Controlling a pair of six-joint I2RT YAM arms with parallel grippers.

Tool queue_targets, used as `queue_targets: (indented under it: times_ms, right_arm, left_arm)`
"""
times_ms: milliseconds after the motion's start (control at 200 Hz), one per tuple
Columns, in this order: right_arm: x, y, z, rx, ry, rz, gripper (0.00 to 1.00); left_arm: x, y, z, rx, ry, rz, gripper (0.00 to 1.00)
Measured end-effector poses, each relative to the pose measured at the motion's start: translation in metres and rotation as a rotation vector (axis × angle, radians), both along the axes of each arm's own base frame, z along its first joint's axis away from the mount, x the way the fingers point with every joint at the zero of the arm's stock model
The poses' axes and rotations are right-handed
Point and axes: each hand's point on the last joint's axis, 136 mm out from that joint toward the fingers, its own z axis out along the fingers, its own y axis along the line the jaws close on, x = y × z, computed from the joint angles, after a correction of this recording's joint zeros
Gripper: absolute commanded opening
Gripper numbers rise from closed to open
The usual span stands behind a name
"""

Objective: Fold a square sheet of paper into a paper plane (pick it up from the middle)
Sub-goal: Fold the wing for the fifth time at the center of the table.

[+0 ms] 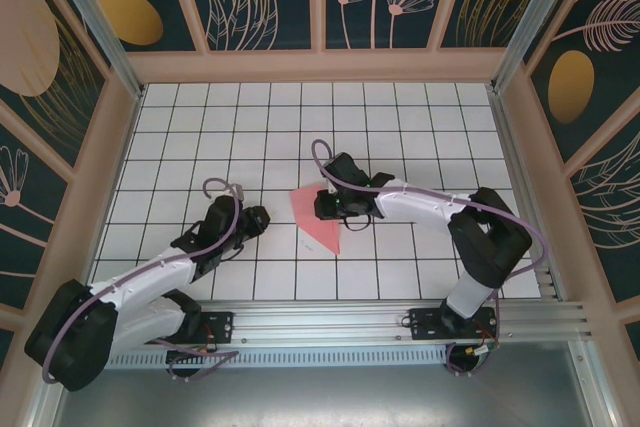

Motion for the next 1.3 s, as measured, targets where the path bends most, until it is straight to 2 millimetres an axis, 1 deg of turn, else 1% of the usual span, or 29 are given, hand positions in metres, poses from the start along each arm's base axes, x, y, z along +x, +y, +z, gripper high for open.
queue_targets:
  times_ms: [180,295,445,575,681,766,886,1031,1126,1301]
  right_arm:
    - [-0.009,-0.007,-0.014,0.044,0.057,0.013,0.14]
    - [-0.005,-0.014,-0.019,0.076,0.072,0.000,0.14]
    - [0.002,-0.026,-0.028,0.112,0.087,-0.029,0.14]
    - [0.004,-0.037,-0.039,0.145,0.108,-0.050,0.14]
    - [0.001,-0.047,-0.051,0.169,0.138,-0.066,0.14]
    - [0.002,-0.049,-0.051,0.215,0.141,-0.069,0.15]
    - [0.001,-0.050,-0.050,0.267,0.142,-0.072,0.15]
    - [0.001,-0.050,-0.049,0.305,0.137,-0.073,0.15]
    - [0.002,-0.051,-0.049,0.319,0.136,-0.078,0.15]
    - [0.002,-0.053,-0.048,0.354,0.140,-0.073,0.15]
  left_arm:
    - [0.000,-0.022,-0.006,-0.050,0.031,-0.092,0.27]
    - [-0.001,-0.032,-0.010,-0.073,0.055,-0.133,0.28]
    - [0.000,-0.043,-0.008,-0.110,0.056,-0.174,0.29]
    - [0.000,-0.052,-0.008,-0.137,0.067,-0.203,0.32]
    - [-0.001,-0.059,-0.011,-0.148,0.087,-0.224,0.36]
    - [-0.003,-0.066,-0.014,-0.153,0.107,-0.243,0.37]
    - [-0.002,-0.077,-0.017,-0.160,0.129,-0.258,0.43]
    - [-0.001,-0.090,-0.021,-0.174,0.161,-0.259,0.45]
    - [-0.002,-0.094,-0.028,-0.177,0.189,-0.247,0.48]
    - [-0.004,-0.101,-0.039,-0.181,0.238,-0.230,0.49]
